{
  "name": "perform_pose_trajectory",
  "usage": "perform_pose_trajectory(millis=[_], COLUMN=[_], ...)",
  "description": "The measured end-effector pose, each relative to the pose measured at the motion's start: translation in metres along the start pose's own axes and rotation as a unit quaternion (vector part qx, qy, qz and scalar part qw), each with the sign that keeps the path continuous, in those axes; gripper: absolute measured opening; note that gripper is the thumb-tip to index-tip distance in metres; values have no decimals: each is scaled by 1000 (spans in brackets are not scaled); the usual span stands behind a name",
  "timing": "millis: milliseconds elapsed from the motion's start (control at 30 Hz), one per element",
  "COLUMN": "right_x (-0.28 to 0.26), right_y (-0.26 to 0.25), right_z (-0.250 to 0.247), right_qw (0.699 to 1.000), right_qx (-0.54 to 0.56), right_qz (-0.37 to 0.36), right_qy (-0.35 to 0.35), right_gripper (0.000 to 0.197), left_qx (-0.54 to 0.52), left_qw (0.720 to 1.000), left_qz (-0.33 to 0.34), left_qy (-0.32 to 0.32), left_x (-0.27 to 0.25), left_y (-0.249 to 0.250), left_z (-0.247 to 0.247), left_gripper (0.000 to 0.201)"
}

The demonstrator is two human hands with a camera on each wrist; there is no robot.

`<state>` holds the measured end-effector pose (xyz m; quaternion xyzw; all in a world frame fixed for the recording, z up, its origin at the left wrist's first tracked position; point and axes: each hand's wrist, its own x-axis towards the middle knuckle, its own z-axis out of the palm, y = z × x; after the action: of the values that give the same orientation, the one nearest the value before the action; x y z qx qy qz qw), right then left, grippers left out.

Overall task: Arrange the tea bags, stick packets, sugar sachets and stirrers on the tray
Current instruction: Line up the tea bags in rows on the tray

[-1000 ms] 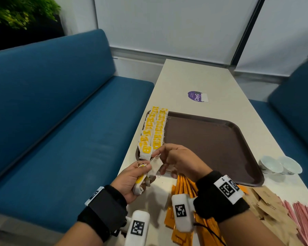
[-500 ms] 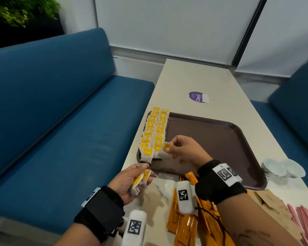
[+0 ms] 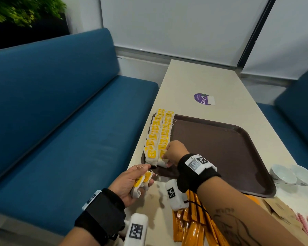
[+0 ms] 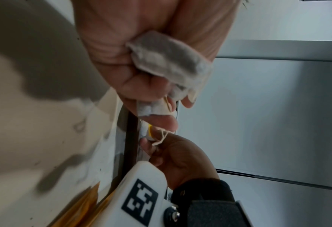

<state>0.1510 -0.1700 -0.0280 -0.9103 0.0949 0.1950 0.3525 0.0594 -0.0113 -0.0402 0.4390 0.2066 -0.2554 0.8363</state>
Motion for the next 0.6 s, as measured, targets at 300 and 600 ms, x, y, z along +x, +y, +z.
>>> perform_pose_trajectory(millis=[300,600], right_x=[-3,-54], right_y=[-4,-2], right_z=[0,-26], right_qw=[1000,989], right_qx=[6,114], right_qz=[-10,-85], right_qy=[21,32], right_gripper=[29,20], left_qx=[9,4], left_qw=[1000,1000], left_qz=[8,2], left_qy=[5,5], left_x=[2,5], left_y=[-1,-4], left_z=[5,12], left_gripper=[13,18])
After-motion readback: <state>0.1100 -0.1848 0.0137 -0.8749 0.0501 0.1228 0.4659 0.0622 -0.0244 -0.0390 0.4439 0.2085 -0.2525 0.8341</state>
